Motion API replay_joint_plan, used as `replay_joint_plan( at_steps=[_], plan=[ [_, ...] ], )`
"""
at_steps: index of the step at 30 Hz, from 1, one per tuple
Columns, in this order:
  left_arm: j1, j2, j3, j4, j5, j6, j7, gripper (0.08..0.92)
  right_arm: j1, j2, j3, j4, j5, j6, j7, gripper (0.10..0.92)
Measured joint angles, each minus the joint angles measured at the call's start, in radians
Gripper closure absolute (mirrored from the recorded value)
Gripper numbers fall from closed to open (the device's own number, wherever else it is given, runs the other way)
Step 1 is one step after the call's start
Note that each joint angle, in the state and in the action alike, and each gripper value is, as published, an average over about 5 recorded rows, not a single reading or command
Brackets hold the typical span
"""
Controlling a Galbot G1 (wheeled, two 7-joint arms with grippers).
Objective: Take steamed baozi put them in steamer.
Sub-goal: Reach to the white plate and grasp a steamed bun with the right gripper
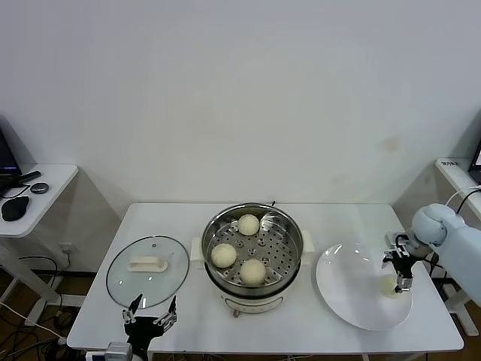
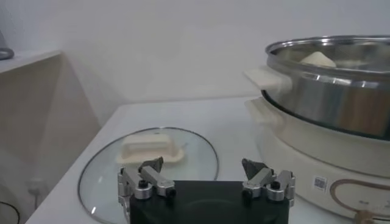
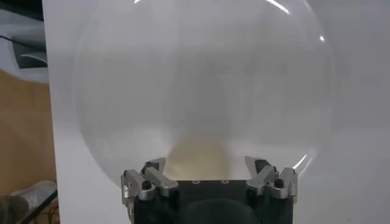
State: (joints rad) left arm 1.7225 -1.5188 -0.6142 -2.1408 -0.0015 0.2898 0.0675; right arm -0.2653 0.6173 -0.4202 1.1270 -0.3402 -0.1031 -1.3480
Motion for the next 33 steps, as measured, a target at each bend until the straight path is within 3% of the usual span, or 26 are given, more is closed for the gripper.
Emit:
replay_joint_plan(
  at_steps=[25,28,33],
  plan=[
    [0.001,-0.003,0.001,0.008,0.002,0.006,-0.005,0.177,-0.021,0.013,-0.010,-0.014,-0.060,0.009,-0.004,0.204],
    [0.001,-0.003,0.001,0.009,0.002,0.006,-0.005,0.177,-0.026,0.015,-0.008,-0.018,-0.060,0.006,-0.001,0.239],
    [0.000,-0.001,0.001,0.011,0.002,0.006,-0.005,0.177,-0.029,0.012,-0.003,-0.019,-0.055,0.000,0.000,0.378]
  ],
)
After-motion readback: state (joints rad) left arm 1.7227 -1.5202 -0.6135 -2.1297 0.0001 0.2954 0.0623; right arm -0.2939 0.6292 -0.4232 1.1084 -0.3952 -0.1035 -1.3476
